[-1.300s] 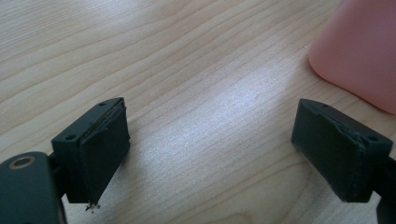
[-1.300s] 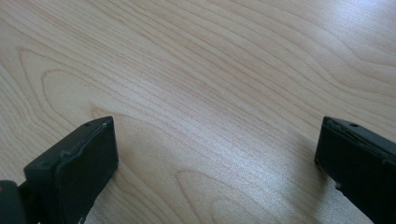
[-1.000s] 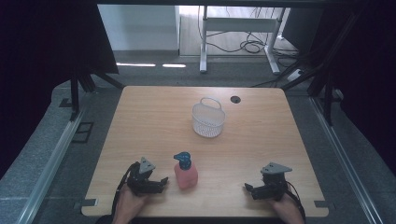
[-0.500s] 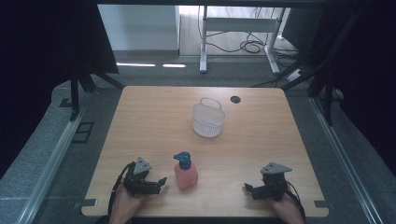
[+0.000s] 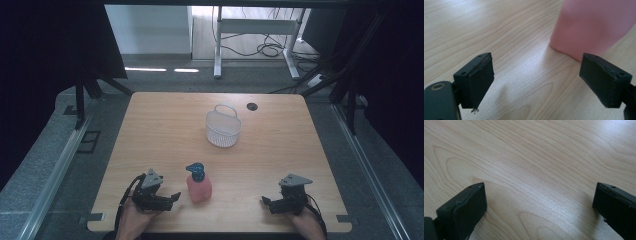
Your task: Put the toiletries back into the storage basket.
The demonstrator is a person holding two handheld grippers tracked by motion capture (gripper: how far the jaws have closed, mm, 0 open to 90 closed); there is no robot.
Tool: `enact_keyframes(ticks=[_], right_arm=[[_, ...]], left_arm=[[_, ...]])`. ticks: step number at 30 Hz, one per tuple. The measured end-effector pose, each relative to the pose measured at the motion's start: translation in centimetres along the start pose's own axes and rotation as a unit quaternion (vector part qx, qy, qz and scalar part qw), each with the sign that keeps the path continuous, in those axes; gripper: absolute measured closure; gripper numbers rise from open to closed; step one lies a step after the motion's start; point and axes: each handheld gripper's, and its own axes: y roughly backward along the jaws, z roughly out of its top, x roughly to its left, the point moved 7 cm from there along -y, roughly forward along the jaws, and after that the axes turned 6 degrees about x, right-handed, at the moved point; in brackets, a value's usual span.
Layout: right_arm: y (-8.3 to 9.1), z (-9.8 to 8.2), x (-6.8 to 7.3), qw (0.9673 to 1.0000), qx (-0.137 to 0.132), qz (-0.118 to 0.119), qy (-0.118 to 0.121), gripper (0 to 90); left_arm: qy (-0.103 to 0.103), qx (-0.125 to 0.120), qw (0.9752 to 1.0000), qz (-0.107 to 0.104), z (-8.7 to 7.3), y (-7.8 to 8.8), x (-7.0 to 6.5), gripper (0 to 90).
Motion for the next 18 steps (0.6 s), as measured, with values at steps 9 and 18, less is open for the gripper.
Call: enact_keyframes(ticks=[9,18], right_arm=[[0.0,0.0,0.0,1.0,0.0,-0.001,0.0,0.0],[0.0,0.0,0.0,1.0,0.0,-0.001,0.0,0.0]], left_arm=[[-0.011,-0.009,0.9997,-0.019,0.8,0.7,-1.1,12.7],[-0.023,-0.022,0.9987,-0.04,2.0,1.6,-2.3,12.4]])
